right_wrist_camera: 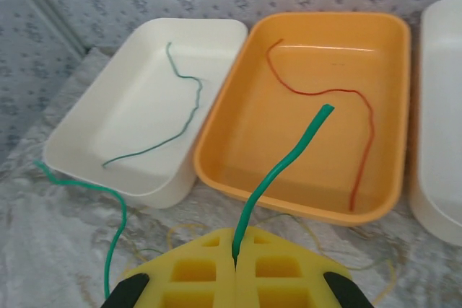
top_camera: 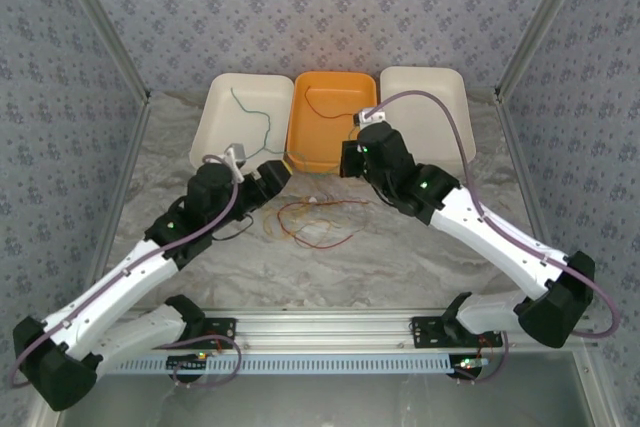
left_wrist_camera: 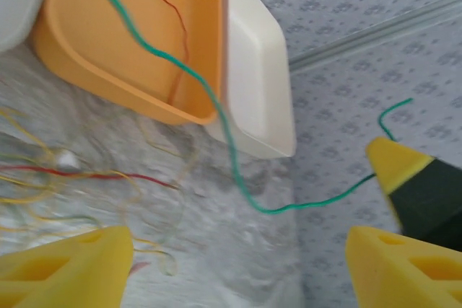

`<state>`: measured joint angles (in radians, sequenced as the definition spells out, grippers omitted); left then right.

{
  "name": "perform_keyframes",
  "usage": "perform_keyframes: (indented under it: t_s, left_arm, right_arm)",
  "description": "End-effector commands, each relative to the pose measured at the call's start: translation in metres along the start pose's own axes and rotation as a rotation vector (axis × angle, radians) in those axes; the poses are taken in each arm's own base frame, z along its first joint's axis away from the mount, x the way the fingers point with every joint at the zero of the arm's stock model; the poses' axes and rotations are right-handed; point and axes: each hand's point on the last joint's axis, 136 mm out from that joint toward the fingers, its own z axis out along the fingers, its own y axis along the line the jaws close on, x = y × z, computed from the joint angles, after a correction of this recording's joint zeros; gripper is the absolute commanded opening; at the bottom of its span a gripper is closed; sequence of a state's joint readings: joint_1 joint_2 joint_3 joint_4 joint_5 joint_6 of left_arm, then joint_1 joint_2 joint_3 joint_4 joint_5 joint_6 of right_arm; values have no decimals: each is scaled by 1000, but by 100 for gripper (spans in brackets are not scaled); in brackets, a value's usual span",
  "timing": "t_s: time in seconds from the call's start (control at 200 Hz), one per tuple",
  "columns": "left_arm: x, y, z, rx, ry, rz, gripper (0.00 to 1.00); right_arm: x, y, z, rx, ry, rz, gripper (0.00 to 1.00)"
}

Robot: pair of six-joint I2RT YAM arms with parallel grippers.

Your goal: Untangle the cables

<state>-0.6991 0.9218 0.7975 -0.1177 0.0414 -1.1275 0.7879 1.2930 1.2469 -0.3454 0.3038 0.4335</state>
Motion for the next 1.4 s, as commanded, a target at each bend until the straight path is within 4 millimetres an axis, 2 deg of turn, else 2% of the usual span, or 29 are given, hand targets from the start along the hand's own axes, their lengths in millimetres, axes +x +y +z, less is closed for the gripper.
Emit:
perform_keyframes:
  t_s: [0.0, 0.155, 0.25, 0.335, 0.41, 0.455, 0.475, 0.575, 0.66, 0.799, 0.894, 0.979, 1.064, 1.124, 1.214, 1.359, 1.399]
  left_arm:
    - [3, -14, 15, 117, -14, -176, 71]
    - [9, -19, 34, 137, -3, -245, 62]
    - [10, -24, 38, 140, 0, -248, 61]
    - [9, -22, 41, 142, -10, -260, 55]
    - [9, -20, 42, 137, -15, -261, 46]
    - [9, -18, 43, 133, -18, -261, 38]
    - [9, -18, 43, 133, -20, -262, 34]
    - [6, -14, 41, 125, -37, -260, 16]
    - [1, -12, 41, 119, -47, -262, 5]
    - [-10, -5, 39, 101, -58, -252, 1]
    - [-16, -3, 37, 98, -62, -246, 4]
    - [-16, -4, 37, 100, -57, -240, 16]
    - [-14, -5, 41, 109, -41, -240, 45]
    - [-10, -7, 44, 121, -22, -242, 48]
    - [-6, -9, 47, 128, -5, -240, 46]
    - [-6, -10, 43, 130, -18, -236, 22]
    - [-6, -11, 42, 131, -20, -232, 12]
  right_arm:
    - [-10, 23, 2, -102, -37, 79, 0]
    - [-1, 23, 10, -95, -31, 149, 0]
    - [4, 26, 14, -104, -23, 182, 0]
    - [1, 30, 13, -123, -32, 201, 0]
    - [-2, 32, 11, -135, -40, 233, 0]
    - [-4, 33, 9, -140, -44, 239, 0]
    - [9, 29, 14, -127, -18, 233, 0]
    - [12, 32, 12, -134, -10, 231, 0]
    - [16, 33, 10, -137, -1, 228, 0]
    - [27, 29, 1, -137, 3, 240, 0]
    - [29, 25, -6, -145, -3, 259, 0]
    - [29, 25, -10, -149, -1, 271, 0]
    - [28, 27, -13, -155, -5, 285, 0]
    - [28, 28, -13, -157, -5, 291, 0]
    - [28, 30, -13, -155, -7, 288, 0]
    - [32, 30, -13, -146, 1, 287, 0]
    - [33, 30, -12, -144, 3, 287, 0]
